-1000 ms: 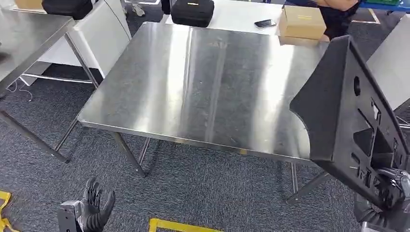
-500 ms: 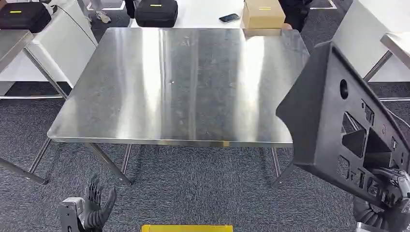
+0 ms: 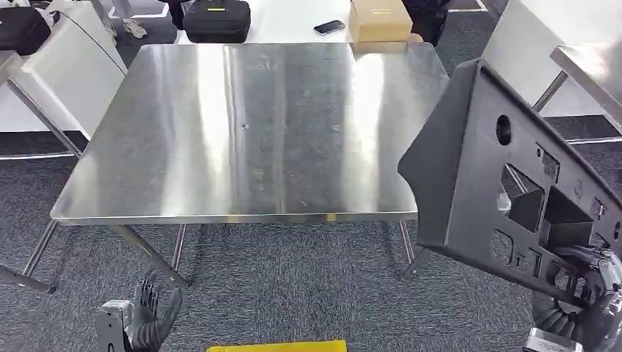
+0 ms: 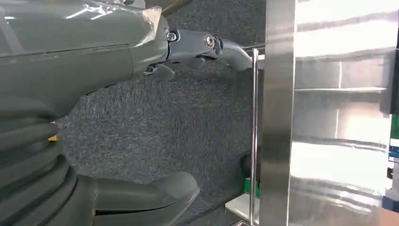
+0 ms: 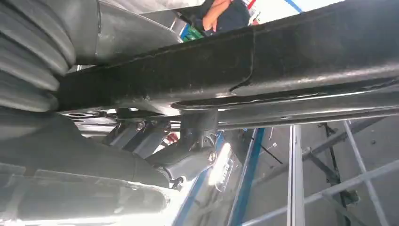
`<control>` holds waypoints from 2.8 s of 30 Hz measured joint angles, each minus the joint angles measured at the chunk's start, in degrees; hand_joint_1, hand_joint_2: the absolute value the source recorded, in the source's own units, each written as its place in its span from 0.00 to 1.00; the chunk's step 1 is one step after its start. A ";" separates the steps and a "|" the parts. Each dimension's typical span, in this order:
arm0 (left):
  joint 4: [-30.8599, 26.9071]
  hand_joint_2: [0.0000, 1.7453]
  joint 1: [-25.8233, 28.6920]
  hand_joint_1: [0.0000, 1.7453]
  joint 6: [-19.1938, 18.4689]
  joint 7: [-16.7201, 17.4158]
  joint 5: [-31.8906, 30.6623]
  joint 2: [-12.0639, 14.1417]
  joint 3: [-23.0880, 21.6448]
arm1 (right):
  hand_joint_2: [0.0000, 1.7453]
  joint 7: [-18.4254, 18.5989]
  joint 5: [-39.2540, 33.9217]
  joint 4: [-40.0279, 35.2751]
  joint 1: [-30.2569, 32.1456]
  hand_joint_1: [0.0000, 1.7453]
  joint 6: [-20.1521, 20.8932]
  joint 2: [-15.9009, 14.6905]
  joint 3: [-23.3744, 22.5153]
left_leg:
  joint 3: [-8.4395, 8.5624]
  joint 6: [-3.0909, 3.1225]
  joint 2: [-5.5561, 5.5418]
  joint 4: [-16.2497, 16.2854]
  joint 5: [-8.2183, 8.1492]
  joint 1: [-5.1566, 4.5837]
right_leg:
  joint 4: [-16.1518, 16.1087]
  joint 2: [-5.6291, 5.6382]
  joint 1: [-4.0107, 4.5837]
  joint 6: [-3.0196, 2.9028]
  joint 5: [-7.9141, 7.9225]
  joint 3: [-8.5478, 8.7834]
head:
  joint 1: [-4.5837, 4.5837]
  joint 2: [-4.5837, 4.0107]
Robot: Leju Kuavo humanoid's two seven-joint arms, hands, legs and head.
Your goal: Take the parts from the cabinet and place them on the table.
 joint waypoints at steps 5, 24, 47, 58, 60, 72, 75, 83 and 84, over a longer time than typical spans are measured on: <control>0.02 1.00 -0.18 0.00 -0.20 0.07 0.04 -0.09 -0.24 | 1.00 -0.17 0.61 0.00 0.08 0.97 -0.02 -0.09 -0.31 | 0.84 1.57 0.67 -0.95 0.86 0.50 | 11.32 -0.43 -0.04 0.18 -4.93 -5.70 | 0.39 0.00; 0.94 1.00 -0.25 0.00 -0.70 0.37 1.14 -0.22 -0.57 | 1.00 0.04 2.71 -1.55 2.98 0.97 -0.02 0.55 -1.05 | -7.87 -1.41 0.51 15.17 -5.72 0.57 | 0.22 -0.76 -0.25 -1.70 -0.10 -0.03 | 0.00 0.00; 0.28 1.00 -0.08 0.00 -0.68 1.16 1.18 -0.44 -0.44 | 1.00 1.22 3.54 -2.60 3.25 0.97 -0.15 0.33 -1.05 | 0.09 0.98 0.19 -1.20 1.55 -0.88 | -1.70 -0.63 0.19 0.03 -0.31 1.93 | 0.26 0.00; -0.04 1.00 -0.09 0.00 -0.87 1.27 1.11 -0.72 -0.44 | 1.00 1.33 3.76 -2.75 3.30 0.97 -0.13 0.00 -1.07 | 0.06 1.24 0.18 -0.98 1.36 -0.88 | -1.76 -0.62 0.08 0.50 -0.26 1.96 | 0.24 0.00; -0.09 1.00 -0.11 0.00 -1.07 1.42 0.98 -0.76 -0.44 | 1.00 1.42 4.00 -2.93 3.32 0.97 -0.15 0.00 -1.07 | -0.02 1.54 0.19 -1.04 1.13 -1.02 | -1.93 -0.62 -0.07 0.86 -0.37 1.94 | 0.24 0.00; -0.46 1.00 -0.22 0.00 -1.22 1.92 0.68 -1.55 -0.28 | 1.00 1.92 4.96 -3.48 4.00 0.97 -0.15 -0.06 -1.66 | 3.31 0.35 0.39 -2.28 -0.35 0.39 | -0.78 -1.78 -1.43 3.97 1.25 -0.60 | 0.94 0.00; -0.46 1.00 -0.40 0.00 -1.22 1.90 0.57 -1.60 -0.31 | 1.00 2.08 5.03 -3.67 4.16 0.97 -0.13 -0.02 -1.66 | 3.61 -0.44 0.35 -2.35 -1.03 0.18 | -0.50 -1.17 -0.72 1.24 0.64 -0.24 | 0.57 0.00; -0.37 1.00 -0.24 0.00 -1.14 1.92 0.55 -1.62 -0.37 | 1.00 2.25 5.03 -3.82 4.26 0.97 -0.13 -0.02 -1.73 | -8.69 -1.45 0.41 17.78 -7.73 0.66 | -0.58 -0.93 -0.15 -1.94 -0.84 1.34 | 0.20 0.00; -0.37 1.00 -0.20 0.00 -1.14 1.92 0.55 -1.60 -0.37 | 1.00 2.25 5.03 -3.82 4.27 0.97 -0.13 -0.02 -1.73 | -8.41 -1.09 0.42 15.59 -5.24 0.64 | -0.58 -0.82 0.02 -1.98 -1.20 1.83 | 0.15 0.00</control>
